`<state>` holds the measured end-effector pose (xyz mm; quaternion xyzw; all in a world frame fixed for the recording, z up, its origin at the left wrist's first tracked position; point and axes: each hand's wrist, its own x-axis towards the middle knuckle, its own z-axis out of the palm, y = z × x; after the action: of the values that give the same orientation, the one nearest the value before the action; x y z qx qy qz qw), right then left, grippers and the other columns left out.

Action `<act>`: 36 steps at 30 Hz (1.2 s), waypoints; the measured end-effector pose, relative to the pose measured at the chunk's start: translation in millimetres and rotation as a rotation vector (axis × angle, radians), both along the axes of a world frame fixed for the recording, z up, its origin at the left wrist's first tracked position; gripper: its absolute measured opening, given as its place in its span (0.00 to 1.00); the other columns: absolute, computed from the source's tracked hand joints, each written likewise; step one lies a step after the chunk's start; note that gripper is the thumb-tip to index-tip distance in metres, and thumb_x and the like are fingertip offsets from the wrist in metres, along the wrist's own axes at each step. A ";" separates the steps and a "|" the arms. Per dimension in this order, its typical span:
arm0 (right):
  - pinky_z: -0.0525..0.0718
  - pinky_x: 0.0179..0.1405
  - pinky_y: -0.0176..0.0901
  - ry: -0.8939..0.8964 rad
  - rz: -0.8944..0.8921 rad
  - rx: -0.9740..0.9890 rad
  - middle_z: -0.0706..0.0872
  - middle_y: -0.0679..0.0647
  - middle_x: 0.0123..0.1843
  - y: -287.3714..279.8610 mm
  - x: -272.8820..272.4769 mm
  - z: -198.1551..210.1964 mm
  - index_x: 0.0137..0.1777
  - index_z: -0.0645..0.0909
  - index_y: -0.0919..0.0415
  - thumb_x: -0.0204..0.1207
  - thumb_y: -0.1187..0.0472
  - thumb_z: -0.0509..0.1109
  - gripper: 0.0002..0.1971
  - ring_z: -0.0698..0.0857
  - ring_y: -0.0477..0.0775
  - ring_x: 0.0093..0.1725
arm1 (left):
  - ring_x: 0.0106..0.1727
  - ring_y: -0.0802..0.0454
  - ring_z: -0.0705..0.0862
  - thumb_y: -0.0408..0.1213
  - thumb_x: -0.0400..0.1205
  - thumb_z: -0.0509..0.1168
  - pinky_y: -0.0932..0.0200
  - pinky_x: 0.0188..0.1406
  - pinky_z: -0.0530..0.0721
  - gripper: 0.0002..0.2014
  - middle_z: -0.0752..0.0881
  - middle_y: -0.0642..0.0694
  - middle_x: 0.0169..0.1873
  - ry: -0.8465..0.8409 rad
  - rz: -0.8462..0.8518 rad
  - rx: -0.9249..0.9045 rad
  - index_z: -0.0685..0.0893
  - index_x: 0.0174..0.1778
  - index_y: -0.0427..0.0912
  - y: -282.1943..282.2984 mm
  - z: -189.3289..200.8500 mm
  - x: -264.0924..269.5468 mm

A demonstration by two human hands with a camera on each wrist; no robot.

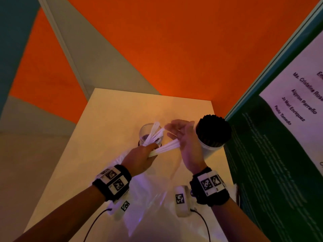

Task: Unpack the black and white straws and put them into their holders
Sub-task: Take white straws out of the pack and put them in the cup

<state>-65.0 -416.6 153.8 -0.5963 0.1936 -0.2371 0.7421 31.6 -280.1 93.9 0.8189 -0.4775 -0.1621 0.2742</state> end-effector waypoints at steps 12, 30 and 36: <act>0.84 0.56 0.46 -0.214 -0.119 -0.250 0.79 0.61 0.42 -34.0 50.8 4.6 0.54 0.68 0.56 0.82 0.78 0.56 0.15 0.87 0.57 0.47 | 0.61 0.46 0.75 0.43 0.75 0.75 0.50 0.58 0.76 0.28 0.77 0.45 0.61 0.040 0.167 -0.155 0.74 0.68 0.41 -21.3 -16.3 57.7; 0.78 0.58 0.26 0.150 -0.133 -0.400 0.83 0.48 0.61 -46.4 18.2 -63.2 0.66 0.79 0.63 0.83 0.70 0.61 0.14 0.81 0.34 0.59 | 0.45 0.42 0.78 0.45 0.74 0.74 0.50 0.44 0.78 0.16 0.79 0.43 0.46 -0.224 0.024 -0.101 0.81 0.49 0.38 17.0 -36.2 24.5; 0.77 0.31 0.38 0.651 0.247 -0.467 0.83 0.50 0.30 -28.0 -45.7 -81.2 0.31 0.80 0.57 0.68 0.80 0.54 0.20 0.79 0.43 0.28 | 0.41 0.56 0.70 0.75 0.69 0.60 0.57 0.39 0.68 0.30 0.68 0.57 0.44 -0.036 -0.198 0.397 0.69 0.49 0.51 41.3 -52.8 -24.3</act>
<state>-110.7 -444.6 72.6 -0.8111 0.2861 0.0174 0.5099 7.3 -238.8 41.1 0.8088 -0.5190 -0.2642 0.0817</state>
